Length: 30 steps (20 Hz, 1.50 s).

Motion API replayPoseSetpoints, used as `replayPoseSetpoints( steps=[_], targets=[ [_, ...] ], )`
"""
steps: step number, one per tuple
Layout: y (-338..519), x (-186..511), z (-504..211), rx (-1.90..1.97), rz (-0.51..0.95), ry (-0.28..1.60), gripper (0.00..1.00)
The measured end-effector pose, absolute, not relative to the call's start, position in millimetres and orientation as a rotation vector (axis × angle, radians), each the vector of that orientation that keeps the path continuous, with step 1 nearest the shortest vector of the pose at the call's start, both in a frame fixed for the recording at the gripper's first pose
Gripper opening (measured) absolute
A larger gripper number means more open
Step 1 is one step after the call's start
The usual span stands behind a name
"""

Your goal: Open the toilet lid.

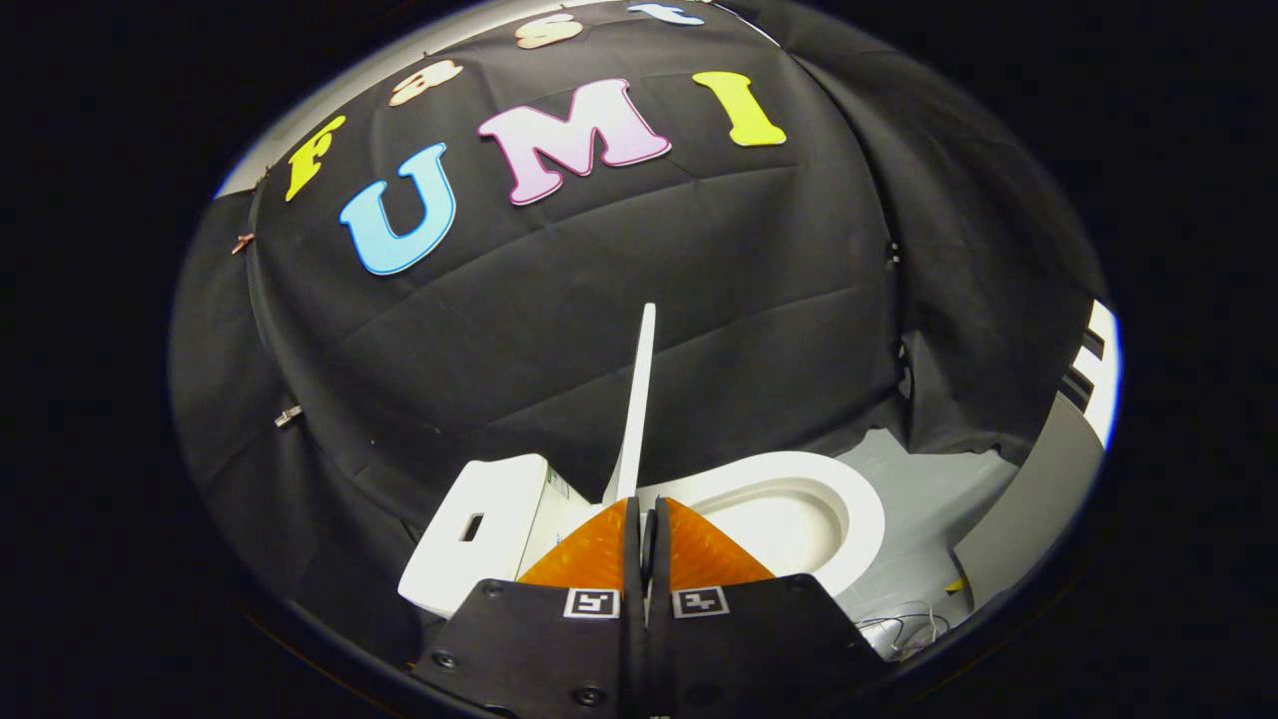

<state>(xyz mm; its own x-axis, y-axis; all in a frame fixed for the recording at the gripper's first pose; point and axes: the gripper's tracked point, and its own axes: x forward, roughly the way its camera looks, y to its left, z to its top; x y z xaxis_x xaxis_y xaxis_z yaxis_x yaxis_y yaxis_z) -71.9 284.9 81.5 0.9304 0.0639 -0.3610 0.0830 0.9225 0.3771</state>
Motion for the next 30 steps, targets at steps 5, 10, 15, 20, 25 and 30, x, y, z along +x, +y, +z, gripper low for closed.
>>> replayPoseSetpoints(
  steps=[5, 10, 15, 20, 25, 30],
  targets=[
    [319, -71, 97, 0.361, -0.003, 0.351, 0.05],
    [360, -70, 111, 0.263, 0.006, 0.336, 0.05],
    [401, -69, 119, 0.200, -0.003, 0.327, 0.05],
    [434, -68, 121, 0.161, -0.004, 0.321, 0.05],
    [469, -70, 122, 0.110, -0.027, 0.297, 0.05],
    [502, -68, 120, 0.072, -0.026, 0.281, 0.05]
  ],
)
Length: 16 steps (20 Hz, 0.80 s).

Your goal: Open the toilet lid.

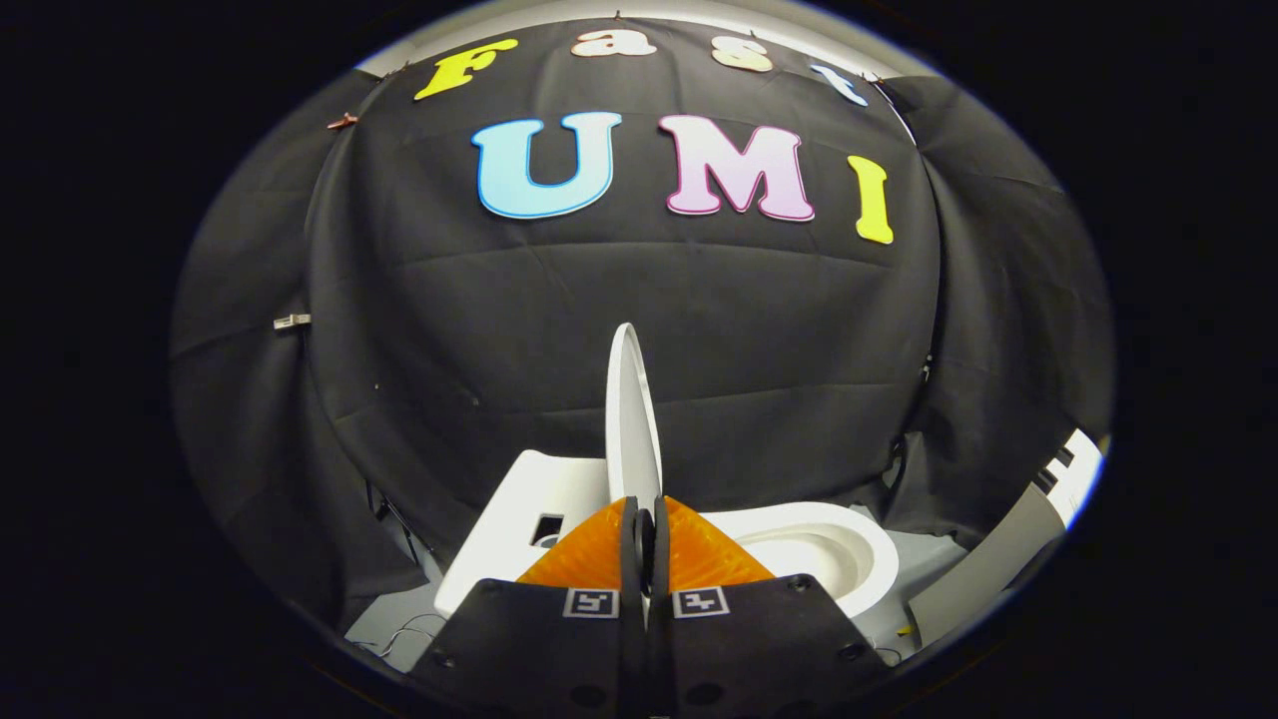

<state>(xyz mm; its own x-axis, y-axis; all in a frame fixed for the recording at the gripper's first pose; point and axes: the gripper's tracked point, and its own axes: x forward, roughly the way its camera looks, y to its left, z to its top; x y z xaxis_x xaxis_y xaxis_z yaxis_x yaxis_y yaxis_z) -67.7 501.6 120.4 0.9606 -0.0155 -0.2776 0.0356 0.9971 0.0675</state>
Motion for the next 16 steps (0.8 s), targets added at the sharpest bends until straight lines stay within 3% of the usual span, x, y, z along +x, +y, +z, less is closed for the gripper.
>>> replayPoseSetpoints(
  steps=[16],
  targets=[
    [544, -65, 117, 0.050, -0.022, 0.236, 0.07]
  ],
)
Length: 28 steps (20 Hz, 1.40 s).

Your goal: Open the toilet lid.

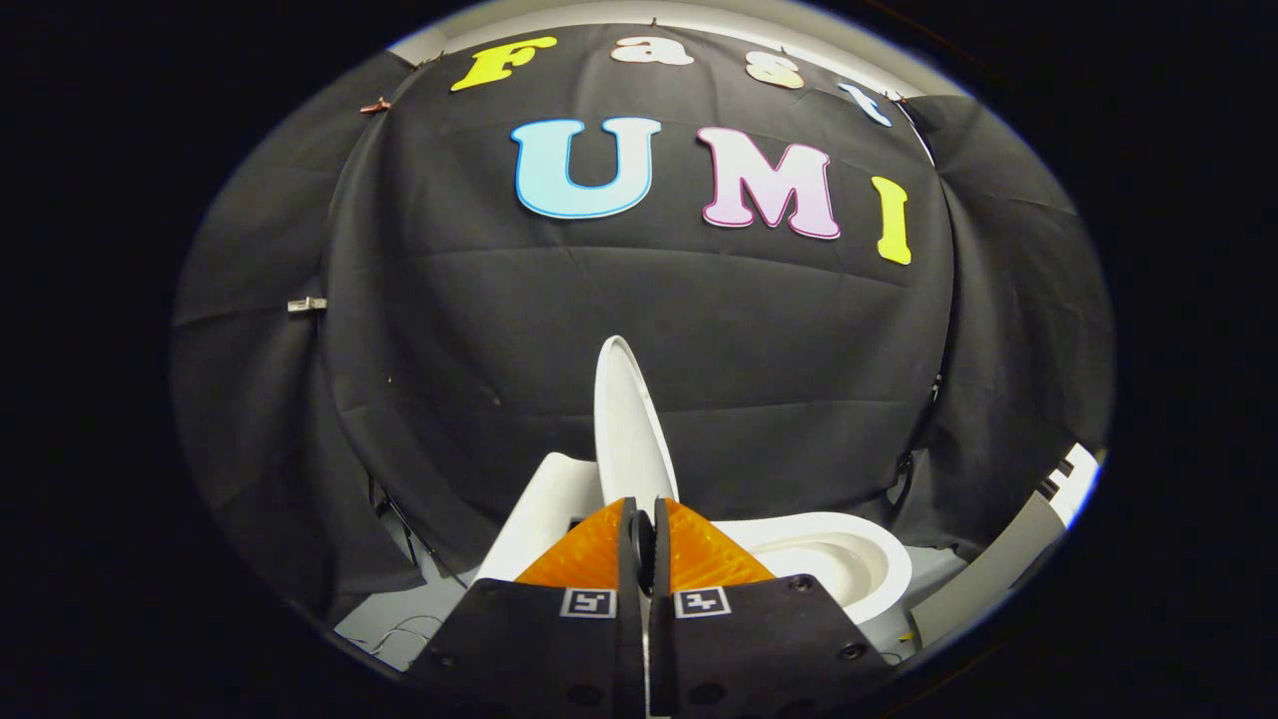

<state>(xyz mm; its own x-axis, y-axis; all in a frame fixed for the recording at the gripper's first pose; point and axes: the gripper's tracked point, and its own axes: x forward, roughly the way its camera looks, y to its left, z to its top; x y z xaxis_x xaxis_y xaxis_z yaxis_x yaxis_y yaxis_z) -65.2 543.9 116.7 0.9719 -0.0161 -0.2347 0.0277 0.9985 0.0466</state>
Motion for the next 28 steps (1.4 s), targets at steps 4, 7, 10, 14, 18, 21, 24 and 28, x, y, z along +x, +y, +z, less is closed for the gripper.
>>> replayPoseSetpoints(
  steps=[4, 7, 10, 14, 18, 21, 24, 28],
  targets=[
    [547, -66, 116, 0.037, -0.002, 0.236, 0.08],
    [562, -68, 116, 0.008, 0.088, 0.225, 0.18],
    [561, -68, 104, 0.019, 0.125, 0.269, 0.78],
    [551, -66, 103, 0.041, 0.116, 0.274, 0.99],
    [549, -70, 107, 0.062, 0.151, 0.301, 0.99],
    [549, -84, 128, 0.098, 0.208, 0.266, 0.99],
    [536, -91, 144, 0.107, 0.219, 0.236, 1.00],
    [519, -98, 156, 0.113, 0.248, 0.231, 0.99]
  ],
)
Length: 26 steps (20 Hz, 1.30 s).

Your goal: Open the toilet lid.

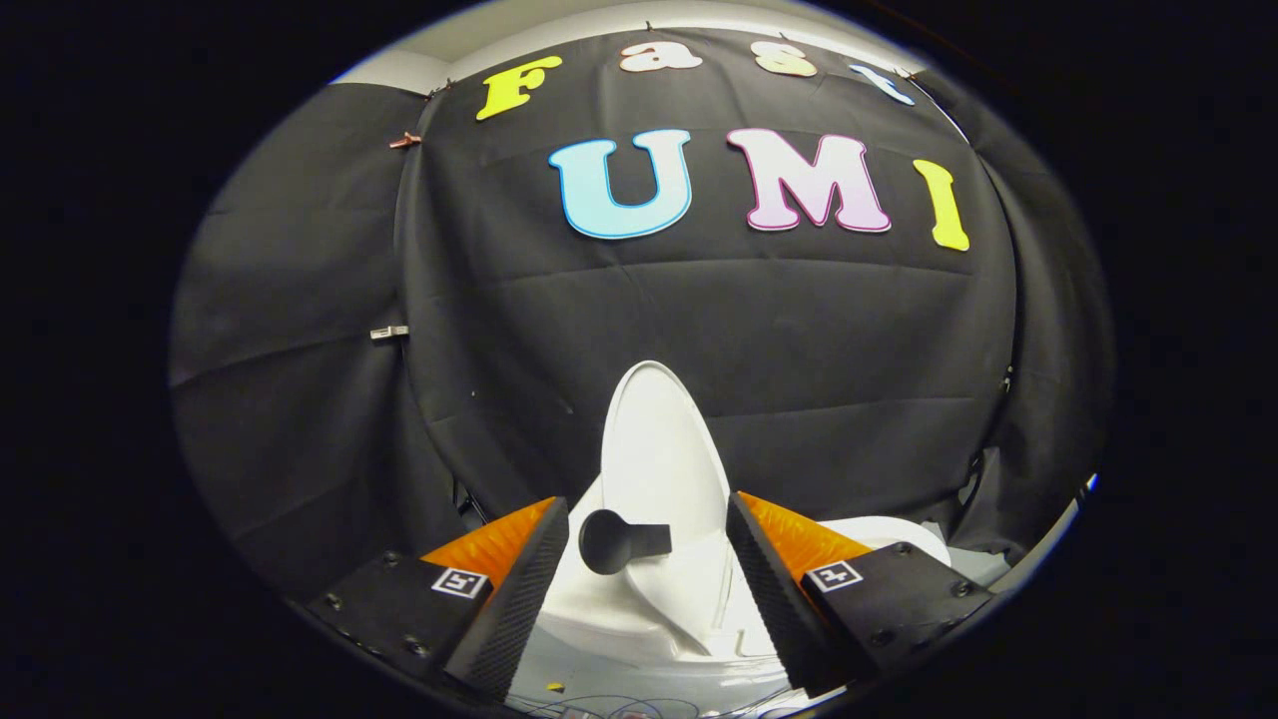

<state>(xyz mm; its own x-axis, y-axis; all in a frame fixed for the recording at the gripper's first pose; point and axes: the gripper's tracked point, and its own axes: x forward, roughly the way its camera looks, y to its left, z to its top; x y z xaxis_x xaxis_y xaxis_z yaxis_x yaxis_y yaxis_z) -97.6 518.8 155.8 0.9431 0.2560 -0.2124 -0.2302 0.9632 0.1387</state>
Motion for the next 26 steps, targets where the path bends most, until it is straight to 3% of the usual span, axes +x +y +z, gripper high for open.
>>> replayPoseSetpoints(
  steps=[9, 19, 26],
  targets=[
    [411, -87, 190, 0.121, 0.272, 0.064, 0.99],
    [248, -43, 139, 0.064, 0.146, 0.087, 0.99],
    [173, -24, 94, 0.076, 0.133, 0.102, 0.99]
  ],
)
